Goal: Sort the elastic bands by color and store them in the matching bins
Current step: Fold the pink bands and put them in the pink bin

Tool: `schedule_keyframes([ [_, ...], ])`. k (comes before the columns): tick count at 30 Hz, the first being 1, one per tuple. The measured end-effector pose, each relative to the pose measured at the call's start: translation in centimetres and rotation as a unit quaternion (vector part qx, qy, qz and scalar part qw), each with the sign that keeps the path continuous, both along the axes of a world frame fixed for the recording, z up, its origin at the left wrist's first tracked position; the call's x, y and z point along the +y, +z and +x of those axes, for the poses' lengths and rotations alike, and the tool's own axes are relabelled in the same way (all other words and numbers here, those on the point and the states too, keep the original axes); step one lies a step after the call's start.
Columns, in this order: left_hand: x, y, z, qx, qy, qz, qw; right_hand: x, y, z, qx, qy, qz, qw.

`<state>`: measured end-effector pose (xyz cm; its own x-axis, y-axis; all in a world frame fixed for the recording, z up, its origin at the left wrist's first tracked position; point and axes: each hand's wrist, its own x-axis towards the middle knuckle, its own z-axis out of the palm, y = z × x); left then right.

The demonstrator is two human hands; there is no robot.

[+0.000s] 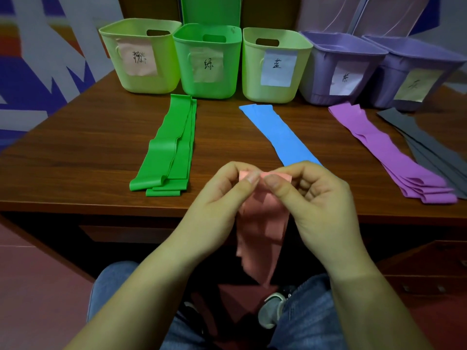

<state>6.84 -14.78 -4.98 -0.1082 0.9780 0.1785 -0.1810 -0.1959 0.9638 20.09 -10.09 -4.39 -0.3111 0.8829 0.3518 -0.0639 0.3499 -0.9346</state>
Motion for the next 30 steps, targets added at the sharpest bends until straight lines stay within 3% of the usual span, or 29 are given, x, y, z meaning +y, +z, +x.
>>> schedule_keyframes([
  [9, 0.4, -0.6, 1.2, 0.042, 0.044, -0.002, 0.998, 0.1, -0.8, -0.4, -0.031, -0.026, -0.017, 0.999],
  [18, 0.0, -0.5, 2.0, 0.065, -0.015, 0.006, 0.998, 0.2, -1.4, -0.2, -0.105, -0.030, 0.004, 0.994],
  [22, 0.0, -0.3, 1.9, 0.122, -0.015, 0.002, 0.992, -0.3, -1.6, -0.2, -0.121, -0.004, -0.010, 0.993],
  [26, 0.2, 0.0, 1.6, 0.167, 0.030, 0.034, 0.985, 0.1, -1.3, 0.0, -0.103, 0.028, -0.034, 0.994],
  [30, 0.6, -0.4, 0.7, 0.096, 0.065, 0.008, 0.993, 1.1, -0.3, 0.5, -0.027, 0.009, -0.052, 0.998],
])
